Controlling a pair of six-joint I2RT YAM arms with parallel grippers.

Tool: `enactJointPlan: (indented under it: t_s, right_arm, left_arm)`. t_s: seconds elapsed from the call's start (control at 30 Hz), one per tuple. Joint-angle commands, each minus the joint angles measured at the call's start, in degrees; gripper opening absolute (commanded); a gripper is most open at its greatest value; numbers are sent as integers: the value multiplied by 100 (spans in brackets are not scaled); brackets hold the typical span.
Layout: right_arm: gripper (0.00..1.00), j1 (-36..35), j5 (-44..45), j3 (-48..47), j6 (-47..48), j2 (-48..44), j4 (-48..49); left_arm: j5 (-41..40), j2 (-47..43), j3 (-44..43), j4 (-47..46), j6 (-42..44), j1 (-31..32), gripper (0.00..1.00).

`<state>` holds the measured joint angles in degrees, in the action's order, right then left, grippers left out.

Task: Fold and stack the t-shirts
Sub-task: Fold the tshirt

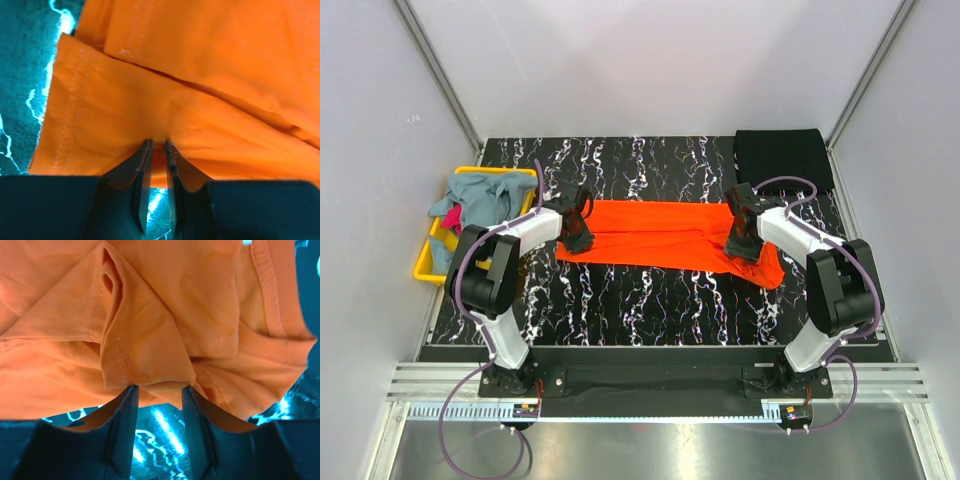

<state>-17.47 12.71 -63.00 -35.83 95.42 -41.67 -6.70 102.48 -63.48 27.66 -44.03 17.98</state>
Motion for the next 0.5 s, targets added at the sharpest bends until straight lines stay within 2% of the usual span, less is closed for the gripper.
enactJointPlan:
  t_s: [0.0,0.17,0.3,0.33,0.43,0.47]
  right_arm:
    - [46,16,364,-133,647,47,326]
    - [39,16,767,-335,1077,188,353]
    - [22,16,1198,-537,1333,337,309]
    - [12,16,1268,-625,1412,416,300]
    - [0,16,1619,-800,1570,556,282]
    - [0,16,1742,-845,1693,600,282]
  left_arm:
    - [-183,27,12,-173,-53,-75,21]
    - [-235,27,20,-156,-79,-75,21]
    - [-288,79,20,-112,-71,-93,21]
    - [-314,97,20,-94,-71,-101,21]
    - [-402,123,20,-33,-79,-101,21]
    - [-428,123,20,-24,-88,-101,21]
